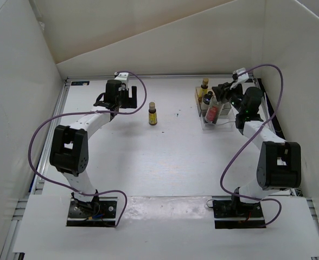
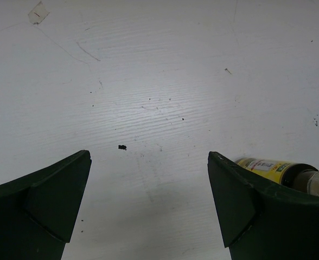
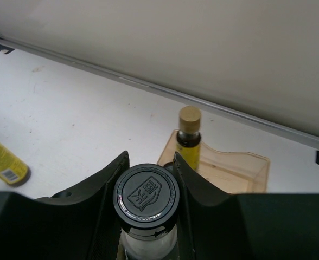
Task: Organize the condiment bottles
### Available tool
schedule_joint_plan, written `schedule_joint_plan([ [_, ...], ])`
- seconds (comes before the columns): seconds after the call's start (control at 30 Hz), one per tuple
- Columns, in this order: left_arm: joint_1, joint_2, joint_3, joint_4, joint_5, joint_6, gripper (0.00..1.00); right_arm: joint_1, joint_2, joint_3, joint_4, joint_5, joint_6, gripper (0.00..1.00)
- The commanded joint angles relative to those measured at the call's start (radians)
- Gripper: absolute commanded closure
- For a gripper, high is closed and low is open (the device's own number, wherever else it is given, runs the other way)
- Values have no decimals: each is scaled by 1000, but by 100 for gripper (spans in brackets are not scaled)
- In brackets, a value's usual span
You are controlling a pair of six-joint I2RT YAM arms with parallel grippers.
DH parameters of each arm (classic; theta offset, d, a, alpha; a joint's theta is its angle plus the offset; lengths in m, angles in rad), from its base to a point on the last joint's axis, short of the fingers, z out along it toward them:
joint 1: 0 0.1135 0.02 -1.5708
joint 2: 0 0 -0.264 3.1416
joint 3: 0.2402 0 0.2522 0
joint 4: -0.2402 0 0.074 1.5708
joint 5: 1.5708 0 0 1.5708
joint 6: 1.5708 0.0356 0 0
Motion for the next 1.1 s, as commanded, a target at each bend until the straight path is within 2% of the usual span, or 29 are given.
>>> schedule_joint_plan([
  [0.0,1,-16,22,3,-7,2,0,34,-12,20,174,-19,18,100],
  [0.37,9,-19,2,16,-4,-5,0,54,-15,-13,167,-26,10,100],
  [0.4,9,-16,2,17,-4,-7,0,57,-16,-14,166,-24,10,81],
  [0.57,9,-18,-2,17,0,-11,0,62,-19,-22,157,-19,2,56],
  [0.83,7,-13,-1,17,3,-14,0,51,-25,-31,150,-19,-12,55],
  [0.9,7,-12,1,17,4,-21,0,49,-25,-29,140,-22,-15,46],
  [0.93,7,-10,2,17,6,-22,0,49,-25,-28,142,-24,-15,37],
  [1.07,6,-8,5,16,6,-19,0,55,-33,-34,137,-7,-22,25],
])
